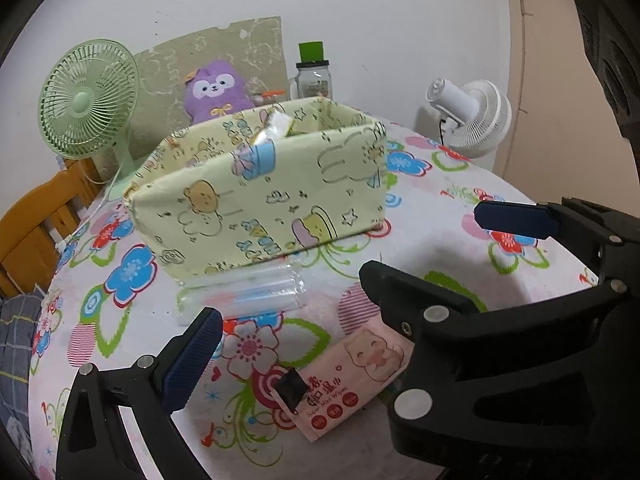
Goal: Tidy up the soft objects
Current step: 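Lower the left tool onto the pink wet-wipe packet and close on it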
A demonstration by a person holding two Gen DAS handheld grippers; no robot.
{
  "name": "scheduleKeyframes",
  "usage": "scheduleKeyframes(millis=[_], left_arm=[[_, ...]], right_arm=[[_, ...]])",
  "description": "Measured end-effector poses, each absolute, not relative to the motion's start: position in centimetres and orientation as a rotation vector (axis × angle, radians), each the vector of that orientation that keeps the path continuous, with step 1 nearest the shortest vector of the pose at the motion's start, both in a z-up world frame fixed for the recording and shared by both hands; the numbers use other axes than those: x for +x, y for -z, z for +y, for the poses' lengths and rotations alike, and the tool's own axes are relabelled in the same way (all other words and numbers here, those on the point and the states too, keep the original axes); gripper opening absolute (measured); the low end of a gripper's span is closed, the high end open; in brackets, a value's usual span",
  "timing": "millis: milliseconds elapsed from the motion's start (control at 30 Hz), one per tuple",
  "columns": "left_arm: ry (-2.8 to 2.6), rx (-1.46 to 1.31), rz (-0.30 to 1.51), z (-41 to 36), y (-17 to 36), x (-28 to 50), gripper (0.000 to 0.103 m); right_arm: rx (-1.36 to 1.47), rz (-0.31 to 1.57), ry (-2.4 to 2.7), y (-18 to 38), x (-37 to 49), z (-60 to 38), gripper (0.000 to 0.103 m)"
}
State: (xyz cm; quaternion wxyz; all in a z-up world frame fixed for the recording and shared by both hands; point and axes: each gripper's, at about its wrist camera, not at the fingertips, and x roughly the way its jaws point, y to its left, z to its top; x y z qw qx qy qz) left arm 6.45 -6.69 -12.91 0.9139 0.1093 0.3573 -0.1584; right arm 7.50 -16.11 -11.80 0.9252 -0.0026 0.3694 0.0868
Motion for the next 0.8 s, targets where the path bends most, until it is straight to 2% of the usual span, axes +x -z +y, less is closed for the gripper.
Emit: scheduleKeyframes(millis=[267, 367, 667, 733, 800], left_arm=[[0.346, 0.260, 0.763, -7.5, 14.3, 6.5, 0.102], [0.361, 0.259, 0.785, -7.6, 14.9, 6.7, 0.097], [0.429, 0.192, 0.847, -7.3, 15.9, 7.4, 0.068], [0.439, 0.191, 0.844, -7.2, 15.8, 7.3, 0.052], [0.452, 0.197, 0.843, -7.3, 15.7, 7.2, 0.044]], right_arm=[[-0.013, 0.802, -0.184, 13.4, 7.7, -16.1, 0.094], [-0.012, 0.811, -0.182, 13.7, 7.9, -16.2, 0.094], [-0.012, 0.829, -0.178, 14.2, 8.4, -16.3, 0.094], [-0.011, 0.829, -0.179, 14.2, 8.5, -16.2, 0.094], [-0.012, 0.828, -0.178, 14.2, 8.5, -16.2, 0.094]])
